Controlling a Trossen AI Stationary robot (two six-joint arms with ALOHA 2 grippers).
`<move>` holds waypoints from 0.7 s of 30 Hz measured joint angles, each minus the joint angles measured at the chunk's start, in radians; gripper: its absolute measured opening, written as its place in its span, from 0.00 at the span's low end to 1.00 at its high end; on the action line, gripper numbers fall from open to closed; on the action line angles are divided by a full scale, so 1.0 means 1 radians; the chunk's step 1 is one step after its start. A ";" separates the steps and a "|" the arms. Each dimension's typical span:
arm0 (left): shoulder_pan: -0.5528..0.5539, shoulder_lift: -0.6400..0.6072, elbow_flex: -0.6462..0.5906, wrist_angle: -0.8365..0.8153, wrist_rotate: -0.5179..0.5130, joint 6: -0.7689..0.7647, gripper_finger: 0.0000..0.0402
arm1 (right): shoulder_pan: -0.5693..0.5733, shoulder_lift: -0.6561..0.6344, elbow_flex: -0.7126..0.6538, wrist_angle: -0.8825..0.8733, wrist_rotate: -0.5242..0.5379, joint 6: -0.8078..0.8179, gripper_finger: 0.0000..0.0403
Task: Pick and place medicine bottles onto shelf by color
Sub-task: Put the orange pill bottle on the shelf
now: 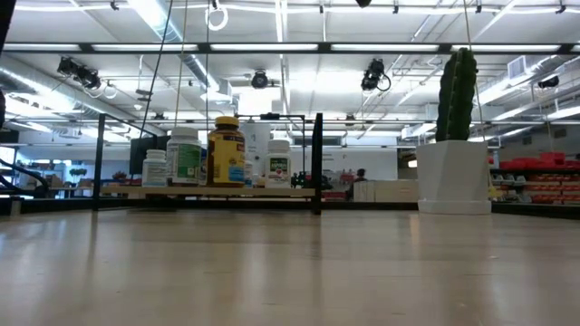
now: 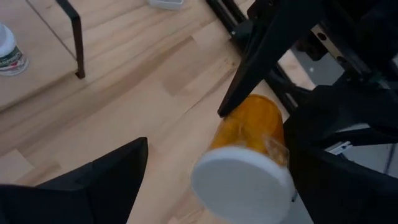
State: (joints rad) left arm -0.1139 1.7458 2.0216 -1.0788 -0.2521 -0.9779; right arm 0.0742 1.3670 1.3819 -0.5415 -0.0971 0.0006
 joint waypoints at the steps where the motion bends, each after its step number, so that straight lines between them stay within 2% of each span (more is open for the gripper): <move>1: 0.000 -0.007 0.000 0.004 0.004 0.001 0.94 | 0.000 -0.010 0.000 -0.005 0.006 0.004 0.49; 11: 0.018 -0.059 0.000 0.152 0.037 0.007 0.93 | 0.001 -0.125 0.001 0.006 0.096 0.019 0.49; 15: 0.021 -0.047 0.000 0.216 0.037 0.031 0.93 | 0.001 -0.131 0.001 0.002 0.109 0.027 0.49; 21: 0.020 -0.044 0.000 0.220 0.038 0.033 0.93 | 0.001 -0.132 0.001 0.003 0.123 0.041 0.49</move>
State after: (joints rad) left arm -0.0940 1.7015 2.0216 -0.8587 -0.2144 -0.9453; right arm 0.0750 1.2346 1.3827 -0.5381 0.0263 0.0414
